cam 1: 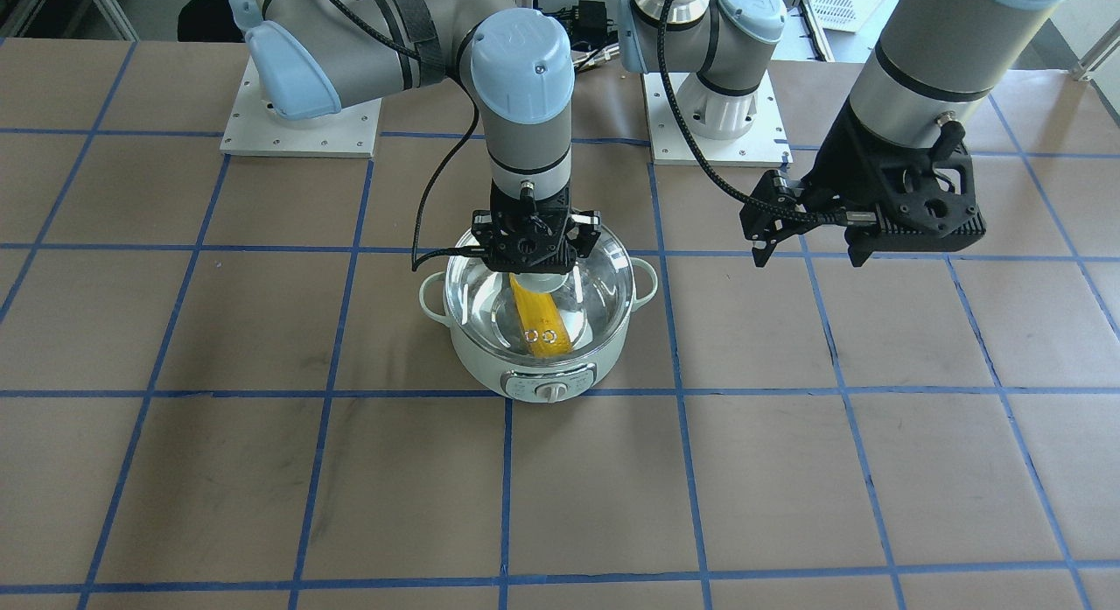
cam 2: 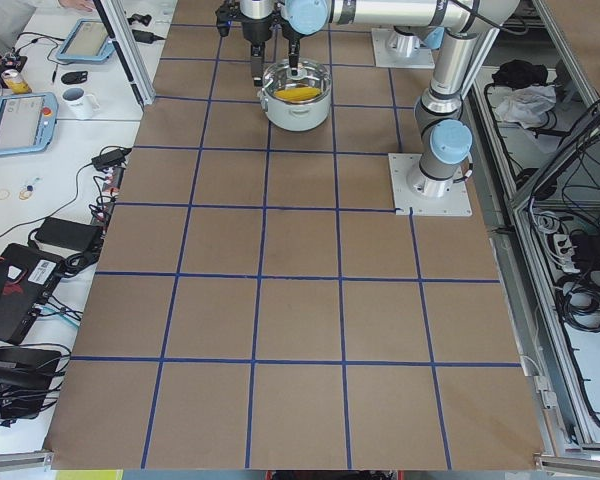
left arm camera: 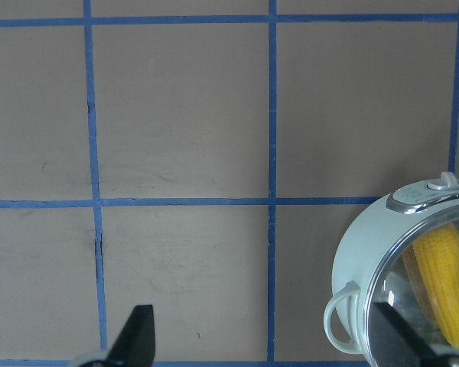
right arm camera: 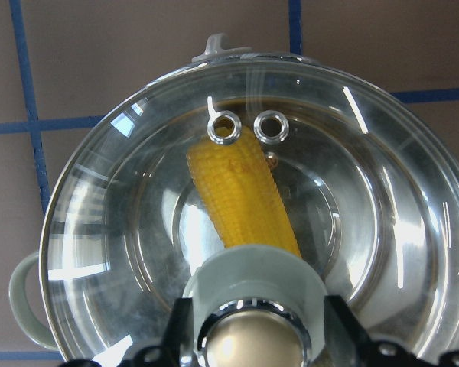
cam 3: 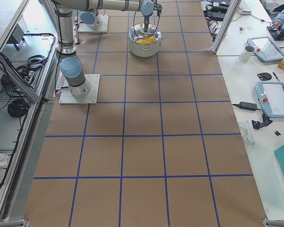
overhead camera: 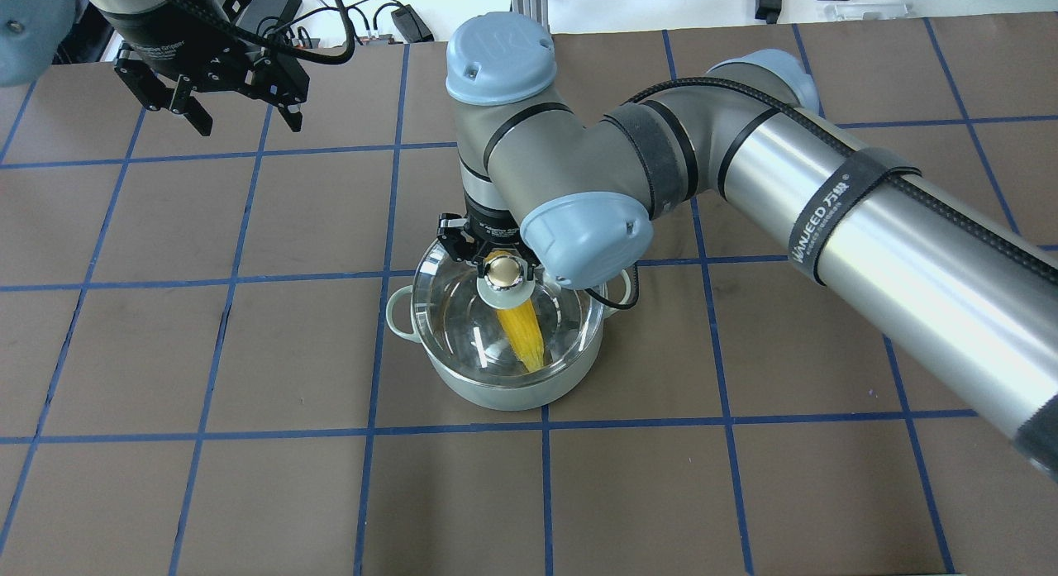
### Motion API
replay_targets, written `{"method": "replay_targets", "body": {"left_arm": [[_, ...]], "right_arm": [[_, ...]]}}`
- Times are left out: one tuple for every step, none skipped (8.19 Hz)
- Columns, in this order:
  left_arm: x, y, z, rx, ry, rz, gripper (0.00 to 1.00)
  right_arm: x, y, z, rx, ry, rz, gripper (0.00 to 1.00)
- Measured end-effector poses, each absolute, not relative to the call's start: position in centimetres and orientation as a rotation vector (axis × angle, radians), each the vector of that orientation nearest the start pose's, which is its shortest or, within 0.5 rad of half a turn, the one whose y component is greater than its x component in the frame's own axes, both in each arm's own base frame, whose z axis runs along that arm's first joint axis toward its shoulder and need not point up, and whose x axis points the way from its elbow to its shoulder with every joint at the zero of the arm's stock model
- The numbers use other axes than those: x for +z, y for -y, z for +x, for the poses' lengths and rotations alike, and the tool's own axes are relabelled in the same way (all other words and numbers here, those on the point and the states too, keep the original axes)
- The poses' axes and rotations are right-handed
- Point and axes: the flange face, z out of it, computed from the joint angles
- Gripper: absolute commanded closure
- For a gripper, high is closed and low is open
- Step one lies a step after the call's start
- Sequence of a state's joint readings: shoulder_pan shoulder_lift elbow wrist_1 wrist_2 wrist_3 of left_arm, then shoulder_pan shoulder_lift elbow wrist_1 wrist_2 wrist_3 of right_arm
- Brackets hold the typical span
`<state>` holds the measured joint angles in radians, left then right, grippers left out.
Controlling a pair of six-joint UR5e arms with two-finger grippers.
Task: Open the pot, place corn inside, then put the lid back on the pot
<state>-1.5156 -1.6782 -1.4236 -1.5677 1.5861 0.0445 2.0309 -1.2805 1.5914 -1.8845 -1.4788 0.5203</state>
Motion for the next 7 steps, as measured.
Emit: {"method": "replay_targets", "body": {"left_arm": [[50.5,54.8,-10.2,-0.066,-3.123,-0.017,0.00],[50.5,54.8,-10.2,-0.066,-3.123,-0.017,0.00],[50.5,54.8,-10.2,-0.066,-3.123,-0.017,0.00],[50.5,54.8,-10.2,-0.066,-3.123,-0.017,0.00],[50.5,54.8,-10.2,-0.066,-3.123,-0.017,0.00],[50.5,54.8,-10.2,-0.066,-3.123,-0.017,0.00],[50.6,54.8,-10.2,-0.067,-3.124,-0.017,0.00]], "right_arm": [[35.2,47.1,39.2,0.046,-3.055,0.090,0.00],[35.5,47.2,39.2,0.023,-3.056,0.084,0.00],[35.9,47.4,39.0,0.002,-3.057,0.074,0.00],[36.7,48.0,38.3,-0.032,-3.064,0.057,0.00],[38.5,48.8,36.6,-0.088,-3.076,0.012,0.00],[41.1,49.4,33.7,-0.129,-3.083,-0.018,0.00],[44.2,49.4,30.3,-0.158,-3.090,-0.046,0.00]]}}
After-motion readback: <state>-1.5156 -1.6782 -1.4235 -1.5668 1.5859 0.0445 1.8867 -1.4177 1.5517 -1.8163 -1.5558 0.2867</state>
